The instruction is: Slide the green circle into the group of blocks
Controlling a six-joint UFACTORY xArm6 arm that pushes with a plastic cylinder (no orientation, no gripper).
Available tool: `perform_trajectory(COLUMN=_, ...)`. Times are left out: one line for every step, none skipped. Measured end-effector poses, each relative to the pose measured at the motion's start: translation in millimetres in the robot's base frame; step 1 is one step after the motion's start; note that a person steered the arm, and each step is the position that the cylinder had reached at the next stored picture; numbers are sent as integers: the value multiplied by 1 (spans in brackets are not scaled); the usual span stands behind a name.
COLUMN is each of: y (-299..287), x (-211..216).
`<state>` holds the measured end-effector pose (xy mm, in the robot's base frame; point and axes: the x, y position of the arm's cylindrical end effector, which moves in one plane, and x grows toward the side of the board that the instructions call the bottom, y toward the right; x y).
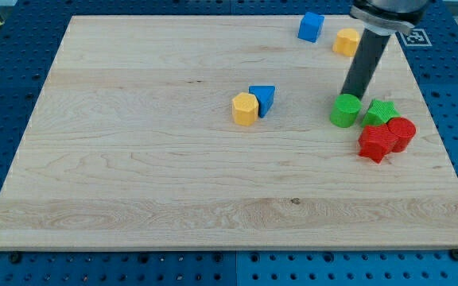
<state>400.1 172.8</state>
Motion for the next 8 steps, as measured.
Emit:
perform_trajectory(y=-37, x=0)
perform_trajectory(y=-51, x=0)
perform_trajectory(y=-51, x=5)
perform_trajectory(y=-38, x=22)
perform_trajectory(y=-17, x=39)
perform_trajectory(y=-14, x=42)
perform_trajectory(y=-25, x=6)
perform_trajectory(y=9, x=-35)
